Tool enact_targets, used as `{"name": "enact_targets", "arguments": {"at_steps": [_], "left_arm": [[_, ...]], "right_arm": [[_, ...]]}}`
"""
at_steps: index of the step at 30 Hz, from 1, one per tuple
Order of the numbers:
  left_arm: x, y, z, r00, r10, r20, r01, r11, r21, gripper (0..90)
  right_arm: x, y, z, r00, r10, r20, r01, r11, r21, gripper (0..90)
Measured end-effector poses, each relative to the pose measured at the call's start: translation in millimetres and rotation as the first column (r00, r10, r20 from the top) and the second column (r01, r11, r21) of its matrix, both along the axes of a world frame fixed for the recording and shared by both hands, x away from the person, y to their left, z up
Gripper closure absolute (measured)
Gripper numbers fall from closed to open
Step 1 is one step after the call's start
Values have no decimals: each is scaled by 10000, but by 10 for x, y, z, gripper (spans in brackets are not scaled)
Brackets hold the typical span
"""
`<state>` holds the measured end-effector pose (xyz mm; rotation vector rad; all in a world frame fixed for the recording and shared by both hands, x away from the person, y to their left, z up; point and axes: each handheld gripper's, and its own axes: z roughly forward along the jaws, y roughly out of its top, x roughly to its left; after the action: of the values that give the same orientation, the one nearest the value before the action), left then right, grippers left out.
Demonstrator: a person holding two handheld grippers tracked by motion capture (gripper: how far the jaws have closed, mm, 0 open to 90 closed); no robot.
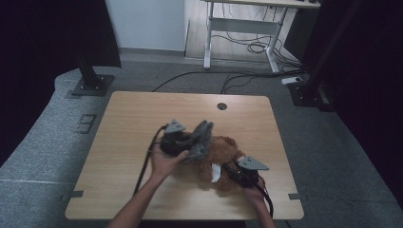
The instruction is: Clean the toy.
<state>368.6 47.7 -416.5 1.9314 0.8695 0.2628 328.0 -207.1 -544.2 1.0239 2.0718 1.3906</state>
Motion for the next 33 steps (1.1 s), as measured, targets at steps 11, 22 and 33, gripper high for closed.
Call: {"name": "enact_targets", "arguments": {"at_steps": [11,22,33], "left_arm": [[116,-207,-218,9985,455,-314,-425,9949,919,775],[115,596,-182,9843,1717,-417,-1676,9820,873,776],[131,1271,-785,9369,3020,-1762,-2799,9498,1396,777]], "right_arm": [[-27,-25,-18,9999,102,38,-101,9998,-141,674],[-38,-9,-15,9999,123,60,-121,9997,-215,672],[-32,-11,-29,10000,71,-22,-71,9999,-91,673]]}}
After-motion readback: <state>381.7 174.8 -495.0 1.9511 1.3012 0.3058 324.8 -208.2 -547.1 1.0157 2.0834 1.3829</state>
